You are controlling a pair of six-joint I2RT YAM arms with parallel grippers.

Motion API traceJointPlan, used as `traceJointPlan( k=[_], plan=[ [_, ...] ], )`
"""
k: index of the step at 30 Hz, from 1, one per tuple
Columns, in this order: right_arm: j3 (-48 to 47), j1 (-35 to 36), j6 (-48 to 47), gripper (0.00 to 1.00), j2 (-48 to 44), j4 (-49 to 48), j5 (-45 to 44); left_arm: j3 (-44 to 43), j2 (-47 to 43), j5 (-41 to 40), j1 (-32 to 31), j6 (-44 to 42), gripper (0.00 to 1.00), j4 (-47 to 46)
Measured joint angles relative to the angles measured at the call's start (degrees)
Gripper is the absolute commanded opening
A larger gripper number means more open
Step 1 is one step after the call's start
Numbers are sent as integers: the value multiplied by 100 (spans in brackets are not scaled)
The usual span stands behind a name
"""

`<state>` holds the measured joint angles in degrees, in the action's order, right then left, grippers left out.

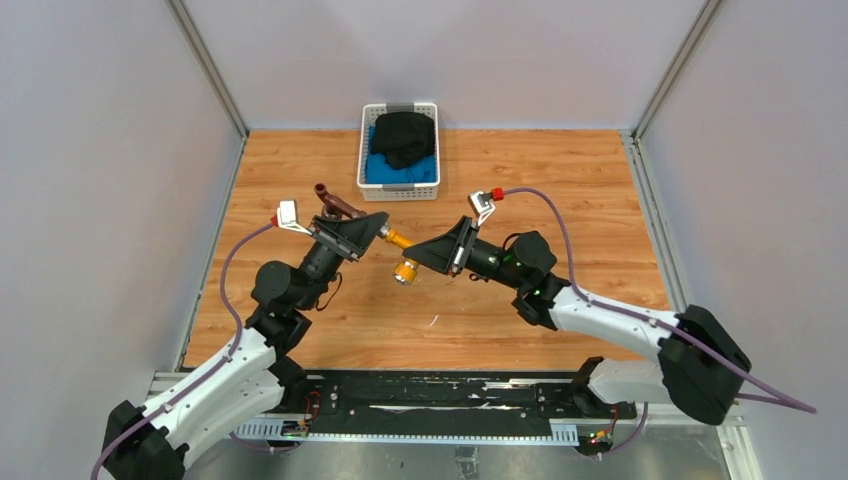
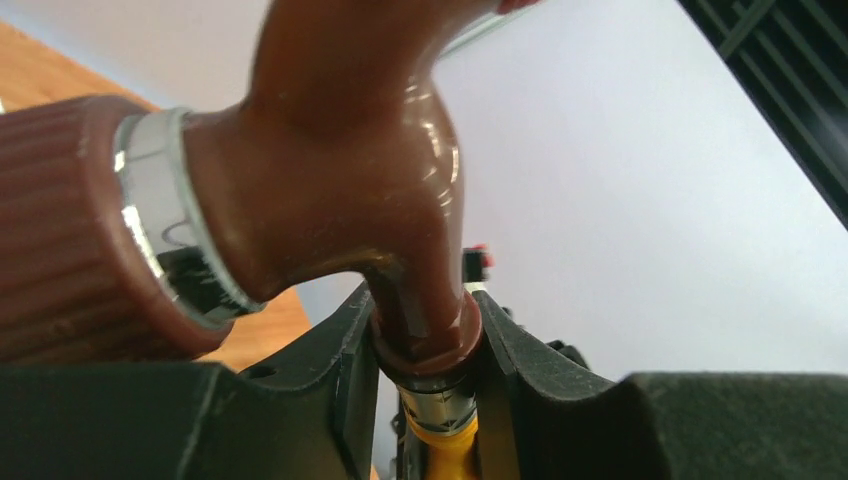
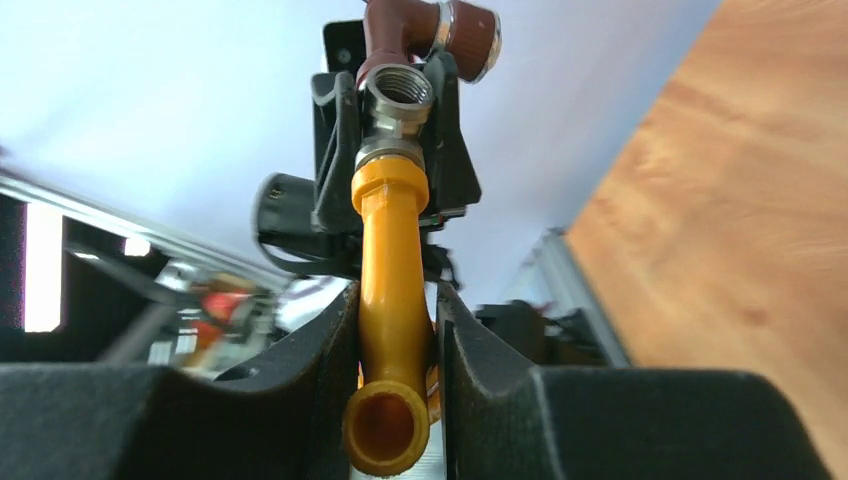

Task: Install the water faucets
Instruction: Screw the water faucet onto the adaptor.

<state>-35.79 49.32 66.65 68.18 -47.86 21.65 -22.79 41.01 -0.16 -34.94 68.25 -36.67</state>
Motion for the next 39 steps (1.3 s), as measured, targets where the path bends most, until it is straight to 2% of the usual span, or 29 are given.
traceJointPlan(
  k=[3, 5, 7, 9, 12, 15, 18, 22, 24, 27, 31, 34, 36, 39],
  plan=[
    [83, -74, 1408, 50, 568, -1156, 289, 0, -120, -59, 33, -153, 0, -151],
    [184, -111, 2164, 71, 898, -1827, 417, 9, -214, -81, 31, -212, 0, -146],
    [304, -153, 2529, 75, 984, -2028, 525, 35, -345, -138, 26, -238, 0, -57],
    [463, -225, 2568, 77, 796, -1827, 588, 74, -549, -249, 26, -269, 0, 111],
    [654, -361, 2181, 80, 55, -946, 588, 63, -852, -404, 26, -341, 0, 476],
    [667, -452, 1381, 81, -1047, 391, 323, -26, -1040, -522, 26, -387, 0, 935],
    [459, -455, 170, 82, -2234, 2013, -177, -306, -1088, -651, 26, -382, 0, 1556],
    [-267, -181, -2188, 82, -2907, 3484, -876, -741, -1056, -807, 26, -321, 0, 2297],
    [-531, 328, -3407, 82, -3029, 3875, -1381, -999, -964, -885, 26, -289, 0, 2815],
    [-595, 1534, -5539, 83, -3056, 4135, -2505, -1604, -702, -966, 26, -289, 0, 3703],
    [-319, 2723, -8089, 83, -2634, 3727, -4050, -2315, -271, -944, 26, -291, 0, 4524],
    [116, 3252, -9820, 84, -2146, 2806, -4992, -2505, -61, -859, 26, -275, 0, 4822],
    [463, 3482, -10815, 84, -1814, 2166, -5386, -2511, 11, -782, 26, -243, 0, 4966],
    [708, 3635, -11798, 85, -1484, 1360, -5600, -2492, 63, -699, 26, -177, 0, 5058]
  ],
)
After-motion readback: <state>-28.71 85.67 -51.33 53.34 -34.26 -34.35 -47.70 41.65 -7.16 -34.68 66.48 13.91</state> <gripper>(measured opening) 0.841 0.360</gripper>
